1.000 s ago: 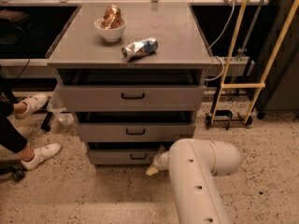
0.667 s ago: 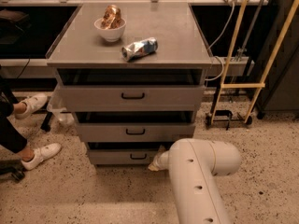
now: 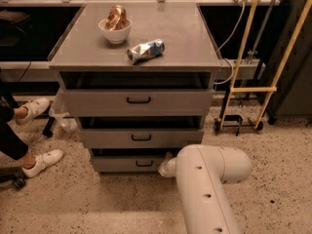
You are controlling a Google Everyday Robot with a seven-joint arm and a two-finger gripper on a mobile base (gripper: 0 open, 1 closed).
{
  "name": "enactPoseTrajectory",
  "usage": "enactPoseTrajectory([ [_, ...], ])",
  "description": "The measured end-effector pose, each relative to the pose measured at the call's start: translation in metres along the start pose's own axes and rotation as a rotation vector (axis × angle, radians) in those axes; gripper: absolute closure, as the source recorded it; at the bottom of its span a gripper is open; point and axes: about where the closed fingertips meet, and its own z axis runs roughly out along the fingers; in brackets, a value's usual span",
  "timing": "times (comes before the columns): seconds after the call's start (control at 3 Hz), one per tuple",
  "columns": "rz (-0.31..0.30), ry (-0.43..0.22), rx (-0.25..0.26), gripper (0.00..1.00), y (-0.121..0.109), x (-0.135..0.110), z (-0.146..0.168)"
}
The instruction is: Open bottom drawer
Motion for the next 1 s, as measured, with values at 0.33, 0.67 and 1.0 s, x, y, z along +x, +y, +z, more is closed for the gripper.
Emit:
enactPoseTrajectory([
  [0.33,0.000,0.000,0.000,1.00,0.000,0.000,0.000],
  [0.67,0.000,0.000,0.000,1.00,-0.001,-0.003,-0.004],
  [1.0,-0.024,0.012,-0.027,1.00,0.008,0.010,-0.012],
])
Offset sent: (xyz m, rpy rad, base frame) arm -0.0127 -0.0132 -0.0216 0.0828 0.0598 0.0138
